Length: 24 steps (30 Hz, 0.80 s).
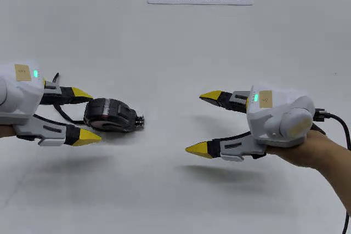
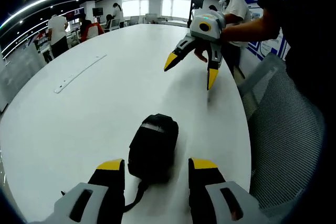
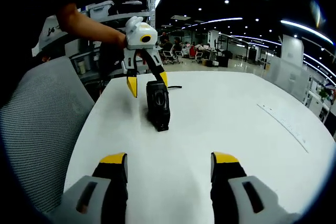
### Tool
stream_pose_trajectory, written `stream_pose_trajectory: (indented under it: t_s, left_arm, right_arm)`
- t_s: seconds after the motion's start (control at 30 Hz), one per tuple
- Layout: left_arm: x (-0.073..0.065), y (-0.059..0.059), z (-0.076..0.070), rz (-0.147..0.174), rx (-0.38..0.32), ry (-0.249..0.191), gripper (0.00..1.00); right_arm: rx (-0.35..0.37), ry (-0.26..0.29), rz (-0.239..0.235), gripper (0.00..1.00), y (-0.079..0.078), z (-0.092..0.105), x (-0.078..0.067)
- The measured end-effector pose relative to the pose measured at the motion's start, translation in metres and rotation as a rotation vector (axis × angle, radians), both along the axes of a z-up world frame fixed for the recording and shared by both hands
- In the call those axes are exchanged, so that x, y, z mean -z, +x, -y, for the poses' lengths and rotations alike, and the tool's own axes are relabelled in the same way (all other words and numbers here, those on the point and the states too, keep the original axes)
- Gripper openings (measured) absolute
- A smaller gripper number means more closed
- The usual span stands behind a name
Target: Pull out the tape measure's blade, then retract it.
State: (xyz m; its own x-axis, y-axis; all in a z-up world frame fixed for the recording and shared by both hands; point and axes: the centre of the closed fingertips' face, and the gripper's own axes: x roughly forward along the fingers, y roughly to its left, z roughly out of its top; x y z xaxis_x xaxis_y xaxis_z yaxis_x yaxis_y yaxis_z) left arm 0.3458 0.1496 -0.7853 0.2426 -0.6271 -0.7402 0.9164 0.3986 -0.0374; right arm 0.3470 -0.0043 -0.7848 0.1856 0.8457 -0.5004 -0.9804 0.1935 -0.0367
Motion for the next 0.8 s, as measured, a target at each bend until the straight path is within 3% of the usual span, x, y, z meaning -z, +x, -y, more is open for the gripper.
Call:
stream_pose_trajectory:
  t_s: [0.47,0.8]
  left_arm:
    - [0.009,0.006,0.0,-0.038,0.057,0.038,0.32]
    - [0.01,0.006,-0.001,-0.027,0.073,0.058,0.29]
  right_arm:
    - [-0.073,0.012,0.003,0.51,0.005,-0.042,0.007]
    - [-0.106,0.001,-0.008,0.4,0.005,-0.062,0.019]
